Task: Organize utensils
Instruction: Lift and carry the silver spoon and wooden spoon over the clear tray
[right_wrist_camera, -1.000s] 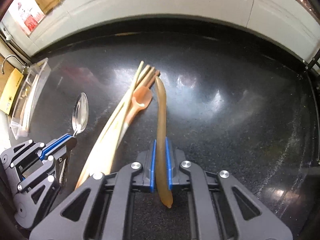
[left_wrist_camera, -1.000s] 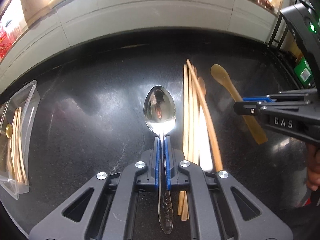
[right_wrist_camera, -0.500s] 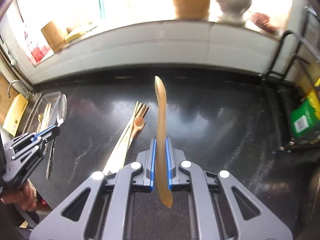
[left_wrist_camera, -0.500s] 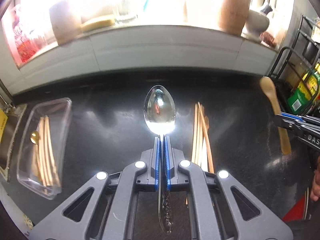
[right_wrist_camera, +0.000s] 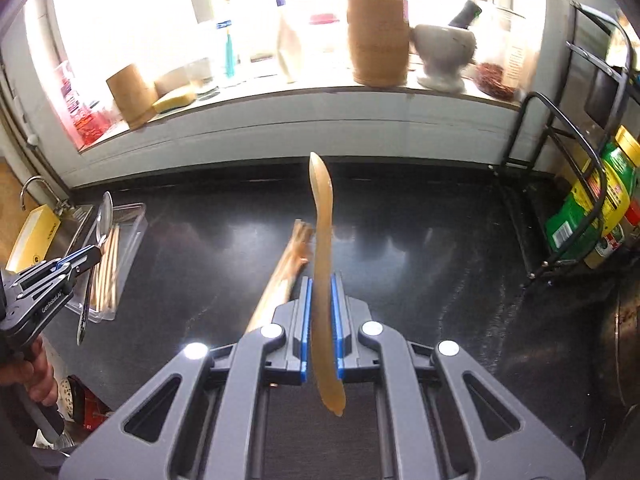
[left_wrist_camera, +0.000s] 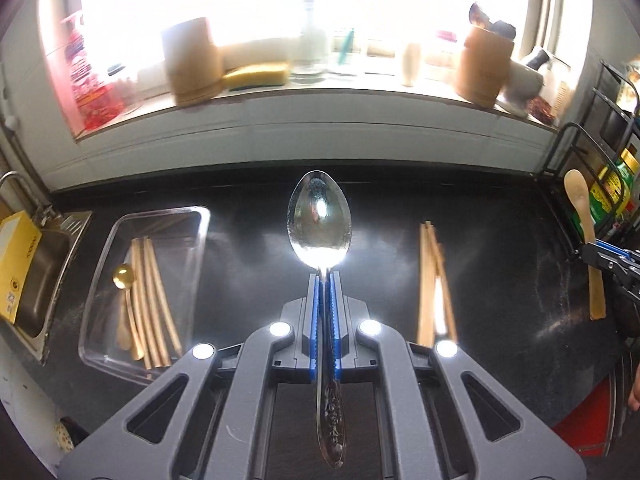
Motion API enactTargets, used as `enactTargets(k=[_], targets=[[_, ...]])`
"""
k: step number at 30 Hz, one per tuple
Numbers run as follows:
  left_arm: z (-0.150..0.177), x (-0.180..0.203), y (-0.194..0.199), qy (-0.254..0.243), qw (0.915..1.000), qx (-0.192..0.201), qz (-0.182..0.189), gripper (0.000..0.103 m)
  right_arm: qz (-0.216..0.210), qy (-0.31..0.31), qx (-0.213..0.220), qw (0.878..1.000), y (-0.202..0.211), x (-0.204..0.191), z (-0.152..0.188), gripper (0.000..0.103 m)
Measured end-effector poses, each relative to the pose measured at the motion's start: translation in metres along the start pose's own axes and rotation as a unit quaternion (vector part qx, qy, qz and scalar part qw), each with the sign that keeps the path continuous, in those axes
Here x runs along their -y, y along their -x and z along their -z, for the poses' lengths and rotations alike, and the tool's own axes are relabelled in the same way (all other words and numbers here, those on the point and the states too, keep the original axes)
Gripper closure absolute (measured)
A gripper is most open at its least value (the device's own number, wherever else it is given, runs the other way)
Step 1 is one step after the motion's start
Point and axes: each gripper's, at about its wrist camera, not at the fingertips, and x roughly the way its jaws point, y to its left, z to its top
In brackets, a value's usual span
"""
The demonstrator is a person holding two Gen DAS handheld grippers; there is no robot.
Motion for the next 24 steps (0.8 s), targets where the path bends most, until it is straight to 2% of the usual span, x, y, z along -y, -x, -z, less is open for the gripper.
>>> enactTargets(k=[5, 11, 24], targets=[[0.005, -0.046, 0.006, 0.022, 0.9995, 0.0, -0.021, 0.099, -0.022, 0.026, 0.002, 0.999, -0.006, -0.051, -0.008, 0.093], [0.016, -0.11, 0.013, 0.054, 0.9972, 0.0, -0.052, 0.099, -0.061, 0.068, -0.003, 0.996, -0.025, -0.13, -0.02, 0.093], [0.044, -0.24, 0.02, 0.122, 0.9855, -0.016, -0.117, 0.099, -0.148, 0.161, -0.033, 0.975, -0.086, -0.31, -0.03, 0.093]])
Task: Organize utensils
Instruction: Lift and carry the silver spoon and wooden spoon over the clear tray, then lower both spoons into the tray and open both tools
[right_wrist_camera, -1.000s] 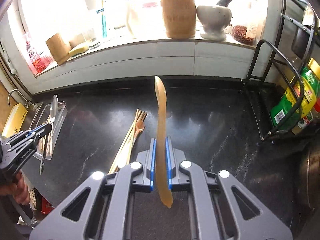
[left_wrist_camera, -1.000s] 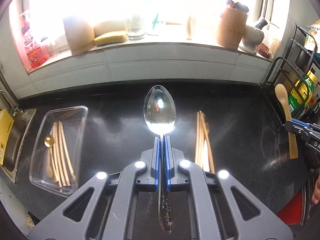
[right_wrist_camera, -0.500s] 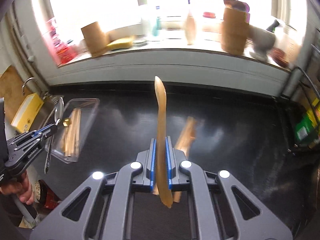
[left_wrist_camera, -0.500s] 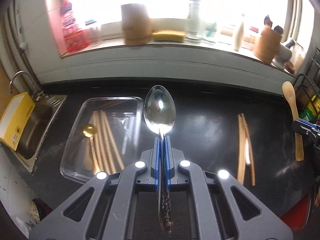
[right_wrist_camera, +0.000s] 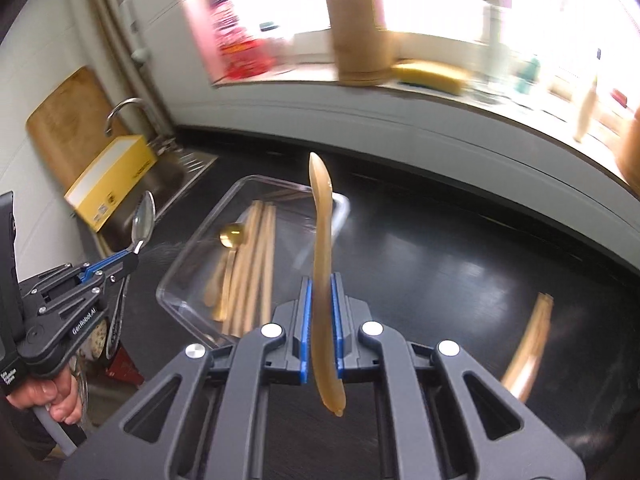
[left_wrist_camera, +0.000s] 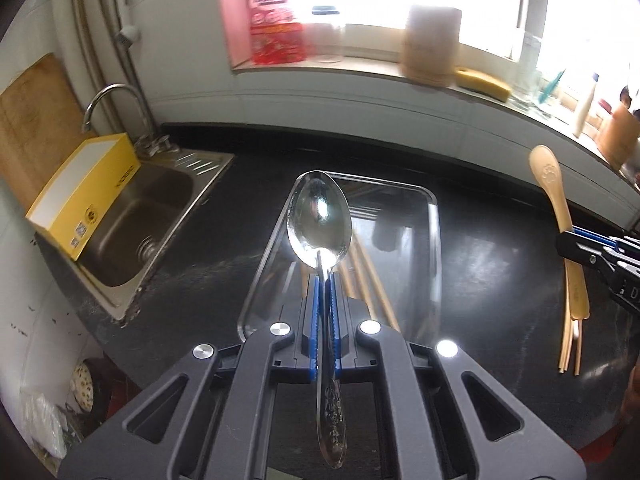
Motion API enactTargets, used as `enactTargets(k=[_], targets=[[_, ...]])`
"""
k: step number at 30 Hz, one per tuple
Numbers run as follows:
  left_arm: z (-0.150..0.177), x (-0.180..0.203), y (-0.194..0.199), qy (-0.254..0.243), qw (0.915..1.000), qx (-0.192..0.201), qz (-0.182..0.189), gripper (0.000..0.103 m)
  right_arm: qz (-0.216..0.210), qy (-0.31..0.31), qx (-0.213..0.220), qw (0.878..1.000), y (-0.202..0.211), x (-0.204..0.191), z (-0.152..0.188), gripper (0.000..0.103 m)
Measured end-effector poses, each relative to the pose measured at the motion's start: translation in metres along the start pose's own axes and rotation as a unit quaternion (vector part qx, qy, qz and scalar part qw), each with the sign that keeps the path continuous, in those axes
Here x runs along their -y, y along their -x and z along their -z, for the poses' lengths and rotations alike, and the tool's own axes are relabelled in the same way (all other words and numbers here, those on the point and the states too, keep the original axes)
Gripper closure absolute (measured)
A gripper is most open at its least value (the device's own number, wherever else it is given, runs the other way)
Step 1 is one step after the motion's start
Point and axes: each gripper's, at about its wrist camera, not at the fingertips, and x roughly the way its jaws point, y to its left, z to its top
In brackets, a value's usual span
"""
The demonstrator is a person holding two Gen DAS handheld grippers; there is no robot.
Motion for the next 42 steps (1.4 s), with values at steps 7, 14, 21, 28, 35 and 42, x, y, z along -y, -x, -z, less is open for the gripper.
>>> enactTargets(k=[7, 14, 21, 28, 35, 42], targets=[[-0.006, -0.031, -0.017, 0.016, 0.9998, -0.011, -0.008, 0.099, -0.023, 0.031, -0.012, 0.999, -0.035, -0.045, -0.024, 0.093], [-0.015, -0.03, -0.041, 0.014, 0.9995, -0.026, 0.007, 0.098, -0.024, 0.035, -0.033, 0.999, -0.063, -0.048, -0.035, 0.093], [-0.023, -0.019, -0.083, 0.018, 0.9978, -0.06, 0.023, 0.098, -0.027, 0.018, -0.071, 0.997, -0.107, -0.036, -0.043, 0.093], [-0.029, -0.011, -0.122, 0.02, 0.996, -0.085, 0.022, 0.098, -0.037, 0.008, -0.109, 0.993, -0.155, -0.026, -0.051, 0.093], [-0.029, 0.0, -0.156, 0.017, 0.9931, -0.114, 0.023, 0.098, -0.056, -0.022, -0.143, 0.988, -0.191, -0.013, -0.053, 0.093], [-0.027, 0.002, -0.176, 0.02, 0.9908, -0.131, 0.027, 0.098, -0.07, -0.038, -0.162, 0.984, -0.215, -0.006, -0.054, 0.093]])
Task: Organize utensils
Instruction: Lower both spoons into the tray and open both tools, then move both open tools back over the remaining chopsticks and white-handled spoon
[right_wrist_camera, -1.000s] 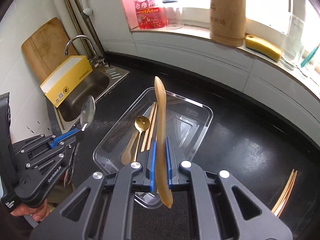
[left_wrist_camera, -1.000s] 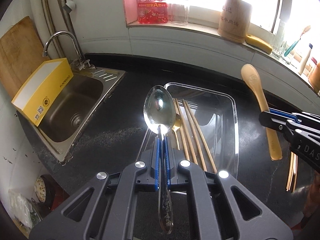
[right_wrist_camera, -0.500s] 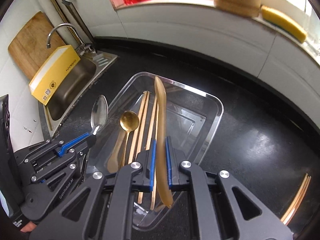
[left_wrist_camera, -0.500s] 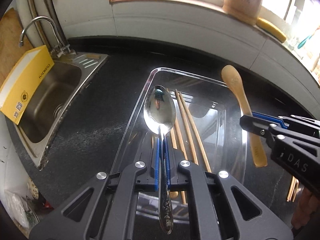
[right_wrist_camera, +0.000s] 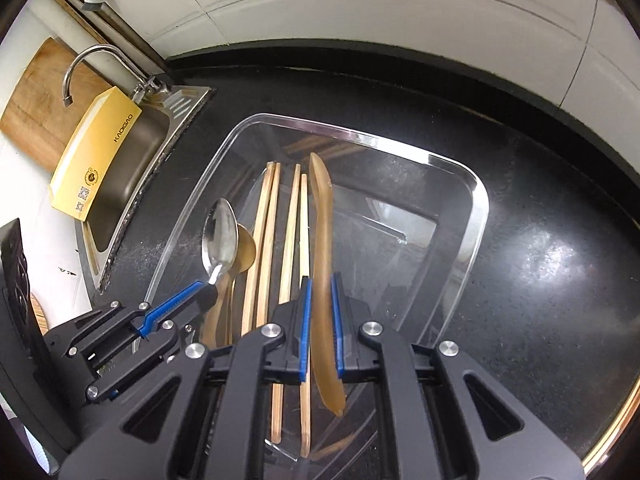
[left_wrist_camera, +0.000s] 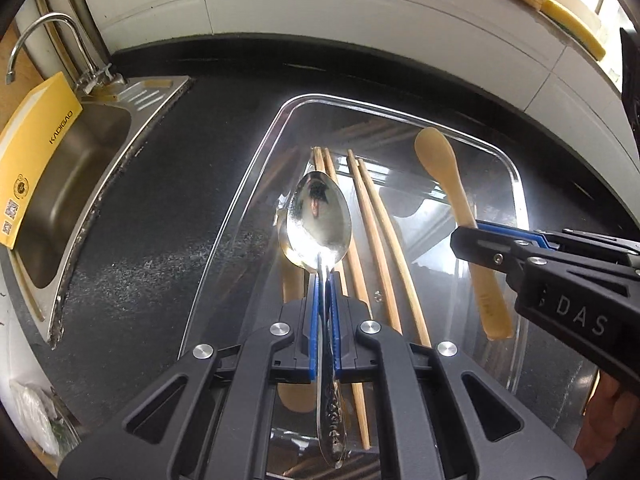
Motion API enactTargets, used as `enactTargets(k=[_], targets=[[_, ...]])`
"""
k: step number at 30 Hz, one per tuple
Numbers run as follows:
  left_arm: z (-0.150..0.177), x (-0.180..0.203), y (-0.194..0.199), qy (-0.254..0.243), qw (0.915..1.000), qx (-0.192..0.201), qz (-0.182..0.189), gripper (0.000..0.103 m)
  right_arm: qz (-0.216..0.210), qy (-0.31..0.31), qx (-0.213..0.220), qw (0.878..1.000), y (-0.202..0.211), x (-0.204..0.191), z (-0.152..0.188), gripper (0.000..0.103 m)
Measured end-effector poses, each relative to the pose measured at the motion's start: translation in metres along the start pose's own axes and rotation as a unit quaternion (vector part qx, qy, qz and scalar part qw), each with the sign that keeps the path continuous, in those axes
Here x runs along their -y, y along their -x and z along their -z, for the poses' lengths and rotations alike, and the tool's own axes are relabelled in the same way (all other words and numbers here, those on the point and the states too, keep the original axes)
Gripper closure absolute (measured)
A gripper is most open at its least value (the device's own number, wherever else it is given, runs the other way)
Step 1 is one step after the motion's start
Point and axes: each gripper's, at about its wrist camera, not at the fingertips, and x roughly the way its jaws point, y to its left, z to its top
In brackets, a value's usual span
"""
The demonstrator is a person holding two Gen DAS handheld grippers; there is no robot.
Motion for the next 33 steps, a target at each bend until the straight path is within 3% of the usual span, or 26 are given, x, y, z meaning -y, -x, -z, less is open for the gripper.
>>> enactTargets(k=[5, 6, 7, 8, 9, 10, 11, 13, 16, 22, 27, 33], targets=[[-0.006, -0.005, -0.009, -0.004, 0.9999, -0.008, 0.013, 0.098, -0.012, -0.01, 0.0, 1.0, 0.005, 0.007, -0.007, 0.091], [-0.007, -0.006, -0.009, -0.004, 0.9998, -0.007, 0.015, 0.098, -0.007, -0.01, 0.011, 1.0, 0.013, 0.01, -0.009, 0.072], [-0.007, -0.007, -0.007, -0.004, 0.9998, -0.006, 0.018, 0.097, -0.007, -0.014, 0.021, 1.0, 0.021, 0.015, -0.011, 0.037], [-0.008, -0.009, -0.004, -0.002, 0.9998, -0.003, 0.021, 0.093, -0.008, -0.02, 0.035, 0.999, 0.03, 0.019, -0.013, 0.029], [-0.008, -0.011, 0.001, 0.001, 0.9997, 0.0, 0.024, 0.069, -0.008, -0.026, 0.052, 0.998, 0.041, 0.025, -0.015, 0.028], [-0.008, -0.013, 0.005, 0.005, 0.9997, 0.003, 0.025, 0.03, -0.013, -0.03, 0.059, 0.998, 0.049, 0.029, -0.017, 0.028], [-0.008, -0.017, 0.013, 0.016, 0.9994, 0.016, 0.026, 0.019, -0.013, -0.034, 0.065, 0.997, 0.057, 0.032, -0.02, 0.028], [-0.006, -0.022, 0.033, 0.028, 0.9981, 0.046, 0.031, 0.017, -0.014, -0.039, 0.082, 0.996, 0.076, 0.036, -0.022, 0.028], [-0.005, -0.025, 0.05, 0.027, 0.9974, 0.058, 0.032, 0.016, -0.011, -0.035, 0.098, 0.995, 0.101, 0.034, -0.019, 0.028], [0.007, -0.019, 0.087, 0.026, 0.9957, 0.085, 0.027, 0.015, 0.011, -0.038, 0.13, 0.991, 0.146, 0.03, 0.015, 0.028], [0.024, 0.006, 0.117, -0.01, 0.9931, 0.111, 0.036, 0.015, 0.049, -0.072, 0.155, 0.984, 0.179, 0.048, 0.07, 0.028], [0.054, 0.074, 0.136, -0.076, 0.9884, 0.113, 0.067, 0.015, 0.105, -0.136, 0.182, 0.968, 0.228, 0.098, 0.155, 0.028]])
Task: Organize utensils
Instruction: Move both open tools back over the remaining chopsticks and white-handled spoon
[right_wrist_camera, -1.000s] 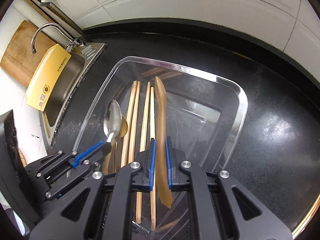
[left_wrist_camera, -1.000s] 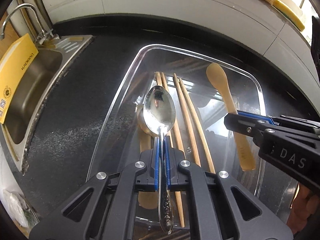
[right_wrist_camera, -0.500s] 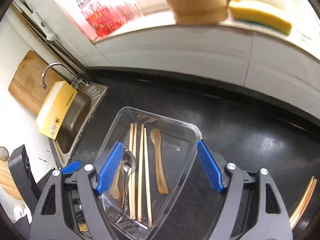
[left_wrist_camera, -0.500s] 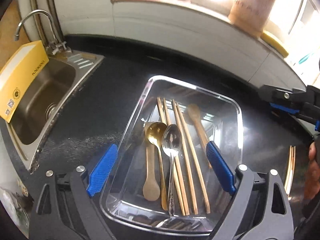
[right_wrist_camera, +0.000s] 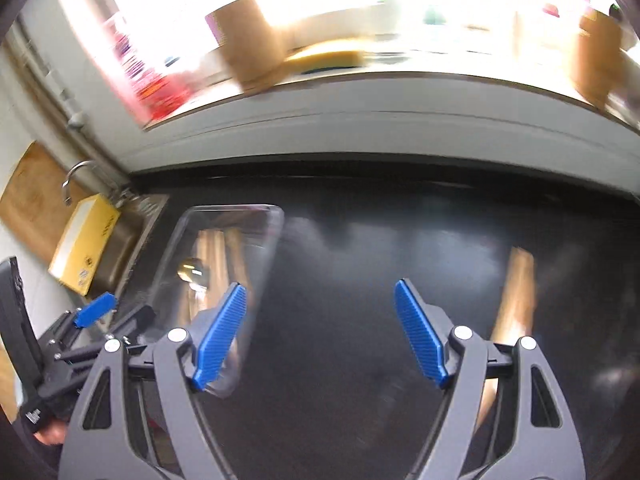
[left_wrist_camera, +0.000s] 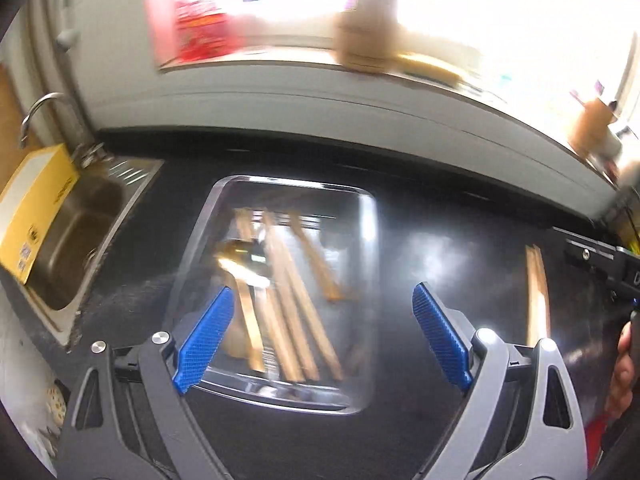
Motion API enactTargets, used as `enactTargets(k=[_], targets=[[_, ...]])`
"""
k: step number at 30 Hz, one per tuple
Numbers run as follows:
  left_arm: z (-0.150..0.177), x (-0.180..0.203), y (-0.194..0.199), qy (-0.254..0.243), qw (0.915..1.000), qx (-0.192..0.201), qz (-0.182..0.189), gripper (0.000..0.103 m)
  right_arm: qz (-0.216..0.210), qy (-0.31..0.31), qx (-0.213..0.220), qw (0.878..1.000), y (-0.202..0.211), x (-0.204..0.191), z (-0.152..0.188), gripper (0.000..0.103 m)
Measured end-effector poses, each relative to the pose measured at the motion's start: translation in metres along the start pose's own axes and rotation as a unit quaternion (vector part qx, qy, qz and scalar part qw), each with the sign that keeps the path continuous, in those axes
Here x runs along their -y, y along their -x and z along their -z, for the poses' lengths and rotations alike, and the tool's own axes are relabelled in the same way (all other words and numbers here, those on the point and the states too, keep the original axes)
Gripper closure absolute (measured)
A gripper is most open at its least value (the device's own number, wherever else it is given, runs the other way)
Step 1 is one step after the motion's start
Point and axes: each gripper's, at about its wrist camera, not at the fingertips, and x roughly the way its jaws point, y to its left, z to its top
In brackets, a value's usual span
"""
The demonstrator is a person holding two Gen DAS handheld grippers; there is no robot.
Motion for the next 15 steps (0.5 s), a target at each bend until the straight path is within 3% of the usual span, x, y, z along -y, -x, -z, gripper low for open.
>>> enactTargets(k=[8, 15], targets=[[0.031, 0.125, 0.007, -0.087, 0.9937, -0.009, 0.07, 0.015, 0.09, -0.056, 0.022, 0.994, 0.09, 0.114, 0.067, 0.028], [0.048, 0.197, 0.017, -0.128, 0.9869, -0.011, 0.098, 0.015, 0.103, -0.055, 0.034, 0.993, 0.125, 0.148, 0.087, 0.028]])
